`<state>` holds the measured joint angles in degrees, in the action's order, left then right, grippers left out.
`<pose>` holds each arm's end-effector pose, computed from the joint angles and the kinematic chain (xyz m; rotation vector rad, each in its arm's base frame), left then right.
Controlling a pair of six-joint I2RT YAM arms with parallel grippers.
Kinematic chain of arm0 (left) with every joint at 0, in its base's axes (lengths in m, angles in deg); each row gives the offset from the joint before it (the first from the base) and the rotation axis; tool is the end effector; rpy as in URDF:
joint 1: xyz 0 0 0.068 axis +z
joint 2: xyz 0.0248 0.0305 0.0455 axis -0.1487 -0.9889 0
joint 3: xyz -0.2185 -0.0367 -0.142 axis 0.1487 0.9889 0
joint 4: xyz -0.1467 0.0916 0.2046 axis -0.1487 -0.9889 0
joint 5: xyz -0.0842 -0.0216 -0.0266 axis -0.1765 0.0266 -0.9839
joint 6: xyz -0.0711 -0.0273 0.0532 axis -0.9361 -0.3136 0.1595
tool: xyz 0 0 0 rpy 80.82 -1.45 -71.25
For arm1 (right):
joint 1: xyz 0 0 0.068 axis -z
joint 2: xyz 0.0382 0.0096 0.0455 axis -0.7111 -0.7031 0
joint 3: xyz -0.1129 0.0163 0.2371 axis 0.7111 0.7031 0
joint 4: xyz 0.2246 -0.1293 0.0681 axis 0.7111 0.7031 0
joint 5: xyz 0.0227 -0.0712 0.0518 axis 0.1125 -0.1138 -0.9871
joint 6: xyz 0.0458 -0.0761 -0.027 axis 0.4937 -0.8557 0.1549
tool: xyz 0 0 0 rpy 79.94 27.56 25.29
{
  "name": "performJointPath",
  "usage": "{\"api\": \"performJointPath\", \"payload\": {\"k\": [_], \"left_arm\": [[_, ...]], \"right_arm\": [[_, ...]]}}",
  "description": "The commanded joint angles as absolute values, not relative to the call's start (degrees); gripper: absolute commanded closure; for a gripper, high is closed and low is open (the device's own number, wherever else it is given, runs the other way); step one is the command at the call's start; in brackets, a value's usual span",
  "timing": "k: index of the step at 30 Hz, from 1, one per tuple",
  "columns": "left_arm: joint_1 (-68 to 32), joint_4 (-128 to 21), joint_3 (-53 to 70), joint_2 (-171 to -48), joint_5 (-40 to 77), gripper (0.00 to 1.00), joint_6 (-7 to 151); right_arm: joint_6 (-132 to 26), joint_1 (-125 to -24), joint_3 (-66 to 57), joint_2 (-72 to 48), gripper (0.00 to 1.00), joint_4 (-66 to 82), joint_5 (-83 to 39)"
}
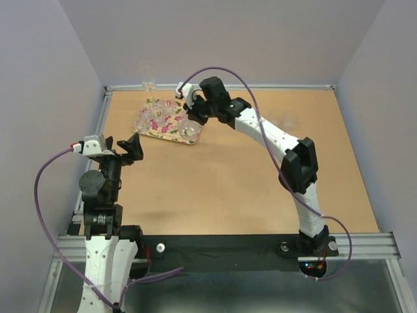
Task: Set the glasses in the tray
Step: Place the glass into the tray
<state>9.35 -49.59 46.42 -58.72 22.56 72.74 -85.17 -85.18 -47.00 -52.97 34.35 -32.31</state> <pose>0.1803 -0.0036 0.3602 -0.0749 1.3104 -0.2010 0.3994 0.3667 0.2913 -1.2970 1.6787 0.4781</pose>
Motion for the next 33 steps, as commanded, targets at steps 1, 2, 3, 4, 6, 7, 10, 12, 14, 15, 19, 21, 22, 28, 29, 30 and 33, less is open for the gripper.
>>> {"api": "performJointPath", "payload": {"k": [1,2,3,4,6,7,10,12,14,15,19,21,22,28,29,30,33], "left_arm": [[9.2,-47.3,46.6,-56.5,26.3,0.01,73.5],[9.3,-47.2,46.7,-56.1,28.1,0.01,73.4],[9.3,-47.3,46.7,-55.3,28.6,0.01,73.4],[9.2,-47.2,46.8,-54.8,29.8,0.01,73.3],[9.2,-47.2,47.0,-53.7,30.6,0.01,73.2],[9.3,-47.1,47.1,-53.2,31.0,0.01,73.2],[9.2,-47.0,47.4,-52.4,31.8,0.01,73.2],[9.3,-47.0,47.4,-52.5,32.0,0.01,73.2],[9.3,-47.0,47.4,-52.6,31.8,0.01,73.2],[9.3,-47.0,47.4,-52.6,31.7,0.01,73.3],[9.3,-46.8,47.5,-52.7,31.5,0.01,73.2],[9.3,-46.8,47.4,-52.7,31.4,0.01,73.2],[9.2,-46.8,47.4,-52.7,31.4,0.01,73.3],[9.3,-46.7,47.4,-52.8,31.4,0.01,73.3],[9.2,-46.7,47.5,-52.8,31.4,0.01,73.3],[9.3,-46.7,47.5,-52.9,31.4,0.01,73.2],[9.3,-46.7,47.5,-52.9,31.4,0.01,73.3]], "right_arm": [[-87.8,-88.4,-54.2,-57.3,0.99,32.8,-25.8],[-87.4,-88.6,-55.8,-58.6,1.00,32.8,-25.3],[-86.6,-89.0,-57.4,-59.8,1.00,32.8,-24.4],[-86.2,-89.2,-60.8,-62.3,1.00,32.8,-23.8],[-85.5,-90.0,-63.9,-64.6,0.99,32.4,-22.0],[-85.4,-90.2,-65.4,-65.8,0.99,32.2,-21.3],[-85.7,-91.4,-69.3,-69.4,1.00,30.5,-18.0],[-86.2,-92.0,-69.8,-70.7,0.99,27.7,-15.1],[-87.1,-92.3,-69.7,-71.8,0.99,24.5,-12.8],[-87.4,-92.5,-69.7,-72.1,1.00,23.5,-11.9],[-89.1,-92.9,-69.7,-74.0,0.99,19.2,-8.0],[-89.8,-92.9,-69.7,-74.5,0.99,17.7,-7.6],[-90.0,-93.0,-69.6,-75.1,0.99,17.3,-7.6],[-90.5,-93.0,-69.8,-77.0,0.98,13.8,-7.3],[-90.7,-92.9,-69.8,-77.6,0.98,12.7,-7.1],[-91.2,-93.0,-69.9,-77.9,0.97,12.1,-6.6],[-92.1,-93.0,-69.9,-78.7,0.96,10.4,-6.2]]}}
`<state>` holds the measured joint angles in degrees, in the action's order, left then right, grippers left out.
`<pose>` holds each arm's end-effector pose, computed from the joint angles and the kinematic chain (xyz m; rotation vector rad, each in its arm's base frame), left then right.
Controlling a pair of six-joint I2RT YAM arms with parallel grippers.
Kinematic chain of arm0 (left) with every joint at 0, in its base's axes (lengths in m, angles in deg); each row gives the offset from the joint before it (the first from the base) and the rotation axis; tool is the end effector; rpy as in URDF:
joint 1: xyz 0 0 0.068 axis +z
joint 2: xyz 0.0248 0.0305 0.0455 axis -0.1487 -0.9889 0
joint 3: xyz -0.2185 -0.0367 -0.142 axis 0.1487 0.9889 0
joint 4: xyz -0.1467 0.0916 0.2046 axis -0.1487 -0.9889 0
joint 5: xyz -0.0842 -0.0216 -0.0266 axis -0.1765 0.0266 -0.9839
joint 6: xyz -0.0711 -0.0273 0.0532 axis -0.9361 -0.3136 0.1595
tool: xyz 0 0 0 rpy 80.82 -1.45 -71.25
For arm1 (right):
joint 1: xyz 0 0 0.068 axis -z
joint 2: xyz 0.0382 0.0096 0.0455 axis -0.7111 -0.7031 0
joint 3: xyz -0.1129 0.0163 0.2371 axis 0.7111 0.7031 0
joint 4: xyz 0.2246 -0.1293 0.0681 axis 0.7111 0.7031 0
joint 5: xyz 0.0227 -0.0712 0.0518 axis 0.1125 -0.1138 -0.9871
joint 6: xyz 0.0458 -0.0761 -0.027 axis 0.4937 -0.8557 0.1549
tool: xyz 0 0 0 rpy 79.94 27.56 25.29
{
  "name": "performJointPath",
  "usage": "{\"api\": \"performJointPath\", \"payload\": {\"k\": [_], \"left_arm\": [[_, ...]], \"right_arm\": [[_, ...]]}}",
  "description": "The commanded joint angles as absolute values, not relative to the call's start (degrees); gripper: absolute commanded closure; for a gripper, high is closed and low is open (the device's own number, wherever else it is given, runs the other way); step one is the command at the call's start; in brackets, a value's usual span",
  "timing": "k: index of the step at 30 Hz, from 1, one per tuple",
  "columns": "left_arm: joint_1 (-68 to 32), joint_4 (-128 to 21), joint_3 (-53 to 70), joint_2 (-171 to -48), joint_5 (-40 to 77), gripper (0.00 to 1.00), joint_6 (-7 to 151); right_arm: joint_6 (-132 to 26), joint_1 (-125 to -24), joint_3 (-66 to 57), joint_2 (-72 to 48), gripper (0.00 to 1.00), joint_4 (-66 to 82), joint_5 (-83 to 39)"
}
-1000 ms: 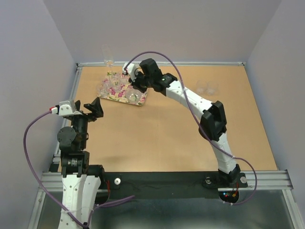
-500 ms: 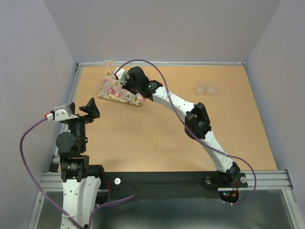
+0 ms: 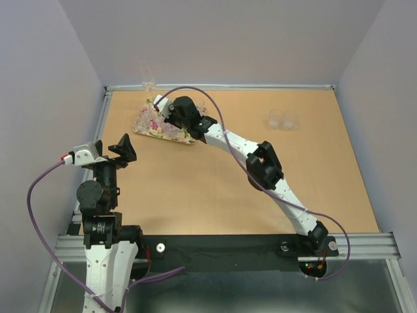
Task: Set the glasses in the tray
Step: Place the glass into the tray
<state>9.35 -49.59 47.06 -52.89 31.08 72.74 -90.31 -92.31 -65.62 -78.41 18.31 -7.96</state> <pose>0.1562 0.0085 0.3710 -0.1931 1.2050 -0.1108 0.4425 0.4603 0.2028 -1.1621 1.5672 0.0777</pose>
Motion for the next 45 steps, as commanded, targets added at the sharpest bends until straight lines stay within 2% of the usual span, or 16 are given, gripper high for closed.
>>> {"api": "performJointPath", "payload": {"k": [1,7,11,14,15,30,45], "left_arm": [[9.2,-46.7,47.5,-52.9,31.3,0.01,73.3],[9.2,-46.6,47.5,-52.8,31.3,0.01,73.2],[9.2,-46.7,47.5,-52.7,31.3,0.01,73.3],[9.3,-46.8,47.5,-52.6,31.4,0.01,73.3],[9.2,-46.8,47.5,-52.5,31.4,0.01,73.3],[9.2,-46.8,47.6,-52.9,31.3,0.02,73.3],[9.3,-46.4,47.6,-53.4,29.4,0.01,73.4]], "right_arm": [[-92.3,-92.9,-69.9,-78.8,0.94,10.0,-6.0],[-94.0,-93.0,-69.7,-80.0,0.87,7.9,-4.1],[-94.3,-93.0,-69.1,-80.4,0.73,5.8,-3.6],[-94.5,-93.0,-69.1,-80.7,0.72,5.2,-3.4],[-94.5,-93.0,-69.1,-80.7,0.69,5.2,-3.4],[-94.5,-92.8,-69.0,-78.6,0.67,3.4,-2.2],[-88.1,-92.8,-63.4,-64.7,0.67,11.2,-4.0]]}}
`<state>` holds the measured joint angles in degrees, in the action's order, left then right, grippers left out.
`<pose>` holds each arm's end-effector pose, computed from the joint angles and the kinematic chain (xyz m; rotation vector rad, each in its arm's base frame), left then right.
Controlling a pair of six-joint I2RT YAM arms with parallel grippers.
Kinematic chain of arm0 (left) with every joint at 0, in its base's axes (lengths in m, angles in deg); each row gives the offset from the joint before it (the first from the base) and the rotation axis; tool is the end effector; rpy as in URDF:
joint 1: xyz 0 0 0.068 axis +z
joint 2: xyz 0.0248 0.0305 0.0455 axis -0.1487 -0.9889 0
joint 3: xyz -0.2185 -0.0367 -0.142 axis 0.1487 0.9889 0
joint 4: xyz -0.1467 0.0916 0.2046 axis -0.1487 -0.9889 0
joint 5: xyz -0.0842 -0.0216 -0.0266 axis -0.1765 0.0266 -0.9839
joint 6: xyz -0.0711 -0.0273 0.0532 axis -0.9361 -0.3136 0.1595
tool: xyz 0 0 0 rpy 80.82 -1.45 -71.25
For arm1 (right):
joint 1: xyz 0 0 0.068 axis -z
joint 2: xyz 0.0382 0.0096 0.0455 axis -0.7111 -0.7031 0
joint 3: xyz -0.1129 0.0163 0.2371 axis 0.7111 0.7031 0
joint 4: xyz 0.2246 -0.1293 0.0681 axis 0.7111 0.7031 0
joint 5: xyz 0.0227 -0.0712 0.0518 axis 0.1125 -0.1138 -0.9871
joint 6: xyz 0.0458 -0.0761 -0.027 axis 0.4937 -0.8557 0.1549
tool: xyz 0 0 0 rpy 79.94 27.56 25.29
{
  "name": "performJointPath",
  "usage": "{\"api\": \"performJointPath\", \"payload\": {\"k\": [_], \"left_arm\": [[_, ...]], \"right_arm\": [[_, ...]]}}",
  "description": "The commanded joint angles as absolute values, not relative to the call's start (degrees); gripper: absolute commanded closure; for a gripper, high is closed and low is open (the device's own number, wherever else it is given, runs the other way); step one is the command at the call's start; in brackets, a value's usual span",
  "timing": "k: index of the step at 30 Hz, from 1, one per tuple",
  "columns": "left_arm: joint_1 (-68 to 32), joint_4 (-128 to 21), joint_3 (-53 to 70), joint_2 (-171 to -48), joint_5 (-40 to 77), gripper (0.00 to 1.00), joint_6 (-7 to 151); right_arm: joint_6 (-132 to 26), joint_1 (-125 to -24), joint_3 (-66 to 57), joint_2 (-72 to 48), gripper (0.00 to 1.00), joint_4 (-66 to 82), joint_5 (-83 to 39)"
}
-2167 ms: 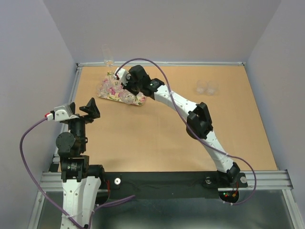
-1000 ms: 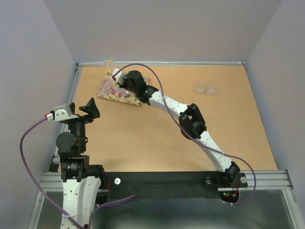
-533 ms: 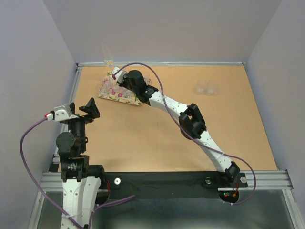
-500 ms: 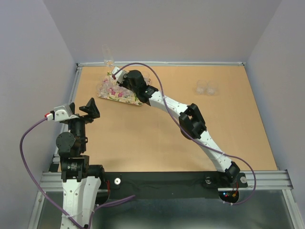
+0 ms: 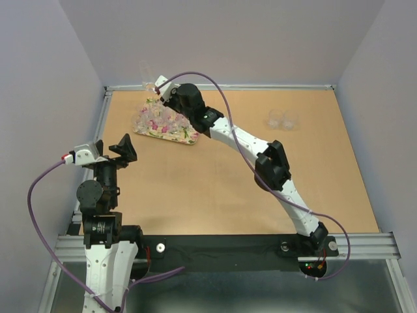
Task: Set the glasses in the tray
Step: Place the glass into the tray, then grab a glass with a robot arm
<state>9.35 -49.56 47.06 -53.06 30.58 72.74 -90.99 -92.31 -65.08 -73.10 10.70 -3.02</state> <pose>0.1570 0.0078 0.3707 -0.1858 1.2085 -0.1160 0.4427 0.4501 0.2763 -0.9755 1.4330 0.0280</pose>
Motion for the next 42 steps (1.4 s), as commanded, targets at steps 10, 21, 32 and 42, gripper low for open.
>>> {"api": "performJointPath", "payload": {"k": [10,21,32,42], "left_arm": [[9.3,-45.8,47.4,-57.5,23.1,0.01,73.8],[9.2,-44.1,48.1,-61.1,16.4,0.01,73.2],[9.2,-43.3,48.3,-62.9,13.3,0.01,72.8],[9.3,-42.0,48.6,-65.1,8.3,0.01,72.5]], "right_arm": [[-85.7,-90.1,-49.8,-51.9,0.67,18.8,-6.1],[-77.0,-74.3,-23.4,-30.6,0.64,22.7,-24.8],[-74.5,-58.5,-3.9,-14.8,0.63,22.0,-38.2],[-67.1,-43.8,7.8,-7.4,0.60,14.4,-49.0]]}}
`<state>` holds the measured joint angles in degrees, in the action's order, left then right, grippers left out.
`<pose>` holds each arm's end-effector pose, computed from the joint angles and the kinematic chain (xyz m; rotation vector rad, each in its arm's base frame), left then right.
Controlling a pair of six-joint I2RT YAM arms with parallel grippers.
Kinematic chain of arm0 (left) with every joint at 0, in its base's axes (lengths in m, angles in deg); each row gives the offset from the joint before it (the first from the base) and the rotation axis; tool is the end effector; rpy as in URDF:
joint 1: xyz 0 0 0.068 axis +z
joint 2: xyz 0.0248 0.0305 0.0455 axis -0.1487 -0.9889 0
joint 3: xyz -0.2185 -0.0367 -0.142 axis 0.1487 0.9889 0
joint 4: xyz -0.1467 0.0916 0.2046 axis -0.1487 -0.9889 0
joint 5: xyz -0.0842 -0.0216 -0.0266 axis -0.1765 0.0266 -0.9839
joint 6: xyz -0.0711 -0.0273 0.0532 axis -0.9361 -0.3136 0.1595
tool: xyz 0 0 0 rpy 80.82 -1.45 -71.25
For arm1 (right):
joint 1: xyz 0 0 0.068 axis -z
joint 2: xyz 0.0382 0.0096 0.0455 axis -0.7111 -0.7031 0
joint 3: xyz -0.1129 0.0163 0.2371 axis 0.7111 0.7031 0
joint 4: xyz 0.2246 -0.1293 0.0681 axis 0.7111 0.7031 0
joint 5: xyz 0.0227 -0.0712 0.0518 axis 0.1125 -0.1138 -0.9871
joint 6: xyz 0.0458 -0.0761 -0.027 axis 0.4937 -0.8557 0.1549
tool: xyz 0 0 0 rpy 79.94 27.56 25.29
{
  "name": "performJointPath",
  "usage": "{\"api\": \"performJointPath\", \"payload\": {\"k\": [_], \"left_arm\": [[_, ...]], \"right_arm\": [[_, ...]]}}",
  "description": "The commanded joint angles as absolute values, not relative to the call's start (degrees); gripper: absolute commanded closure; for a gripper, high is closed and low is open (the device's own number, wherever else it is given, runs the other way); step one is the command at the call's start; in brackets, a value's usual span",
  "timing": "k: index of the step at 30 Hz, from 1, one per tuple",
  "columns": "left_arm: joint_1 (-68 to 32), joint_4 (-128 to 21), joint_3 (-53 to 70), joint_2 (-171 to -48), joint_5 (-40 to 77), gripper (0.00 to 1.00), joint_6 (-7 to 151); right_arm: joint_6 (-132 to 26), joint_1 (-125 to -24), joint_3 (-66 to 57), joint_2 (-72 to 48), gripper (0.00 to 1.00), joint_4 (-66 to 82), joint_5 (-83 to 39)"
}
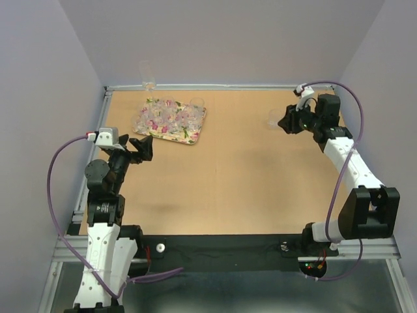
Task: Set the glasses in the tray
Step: Grab a glass with a robot arm
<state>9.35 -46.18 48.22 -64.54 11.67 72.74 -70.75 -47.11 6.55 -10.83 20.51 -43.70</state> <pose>0.2036 -0.0189 0.3387 0.0753 1.3950 -0.3314 0.3615 0.0520 0.2833 -0.5308 1.9582 0.4248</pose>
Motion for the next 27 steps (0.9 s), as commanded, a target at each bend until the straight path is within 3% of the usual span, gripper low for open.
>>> {"api": "performJointPath", "payload": {"k": [1,11,19,27], "left_arm": [[9.2,-41.7,48.5,-65.5,7.9,0.01,72.5],[9.2,-40.1,47.8,-71.2,-3.4,0.01,71.7],[6.3,-38.2,47.8,-74.3,-9.0,0.01,70.1],[-2.3,-37.9,46.9,-78.2,-3.4,0.01,68.5]], "right_arm": [[-66.6,-42.1,9.7,-6.7,0.60,13.9,-49.8],[-65.7,-38.4,12.9,-7.0,0.59,11.0,-53.1],[-65.2,-38.4,12.9,-6.3,0.31,11.1,-51.4],[-65.1,-38.4,13.0,-4.8,0.29,11.1,-51.0]]}}
